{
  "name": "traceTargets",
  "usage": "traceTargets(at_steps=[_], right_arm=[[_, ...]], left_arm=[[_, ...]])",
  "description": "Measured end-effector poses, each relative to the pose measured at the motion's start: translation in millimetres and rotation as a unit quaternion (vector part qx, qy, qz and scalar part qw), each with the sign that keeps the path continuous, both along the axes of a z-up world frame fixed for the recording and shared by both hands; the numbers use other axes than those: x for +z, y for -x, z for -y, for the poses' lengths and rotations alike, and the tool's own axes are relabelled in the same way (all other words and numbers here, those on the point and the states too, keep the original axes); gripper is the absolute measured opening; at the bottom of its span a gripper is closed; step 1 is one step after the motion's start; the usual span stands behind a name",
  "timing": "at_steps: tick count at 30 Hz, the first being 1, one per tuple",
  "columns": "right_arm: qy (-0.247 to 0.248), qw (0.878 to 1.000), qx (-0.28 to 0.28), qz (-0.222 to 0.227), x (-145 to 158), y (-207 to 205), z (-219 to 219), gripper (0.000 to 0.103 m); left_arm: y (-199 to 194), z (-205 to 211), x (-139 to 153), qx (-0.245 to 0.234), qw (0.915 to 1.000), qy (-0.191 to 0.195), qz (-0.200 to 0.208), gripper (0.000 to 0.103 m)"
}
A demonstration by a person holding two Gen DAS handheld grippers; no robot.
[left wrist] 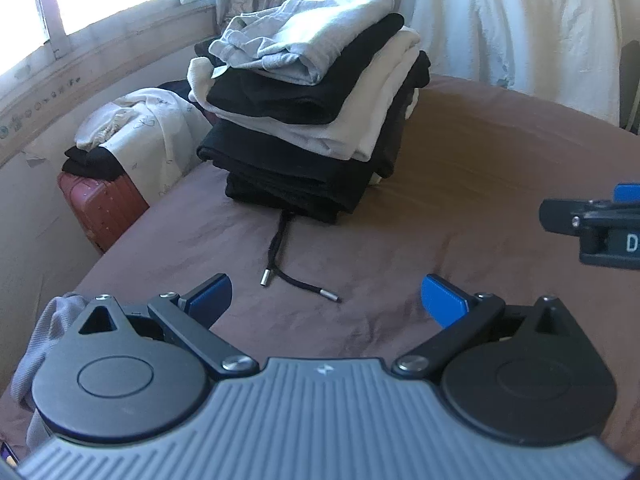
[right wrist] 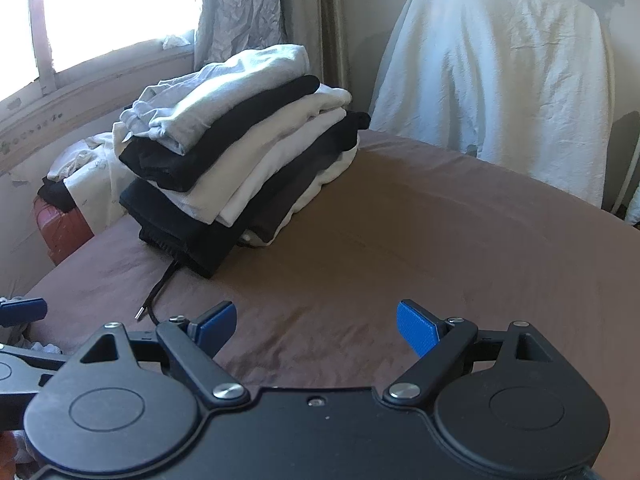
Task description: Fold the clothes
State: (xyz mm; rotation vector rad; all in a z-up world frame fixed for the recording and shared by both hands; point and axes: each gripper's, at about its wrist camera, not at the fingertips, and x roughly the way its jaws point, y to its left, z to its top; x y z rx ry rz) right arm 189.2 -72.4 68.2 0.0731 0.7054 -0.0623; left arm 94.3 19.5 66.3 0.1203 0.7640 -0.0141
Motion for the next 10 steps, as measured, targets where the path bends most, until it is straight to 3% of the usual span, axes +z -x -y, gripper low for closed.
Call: traceTargets(at_steps=[10], right_arm=[[0.001,1.0,0.0,-0.002,-1.8,0.6,0.3,0.09]], left_arm=[[-0.3,-0.6,0.8,-0.001,1.0,0.002,0.004,0.103]])
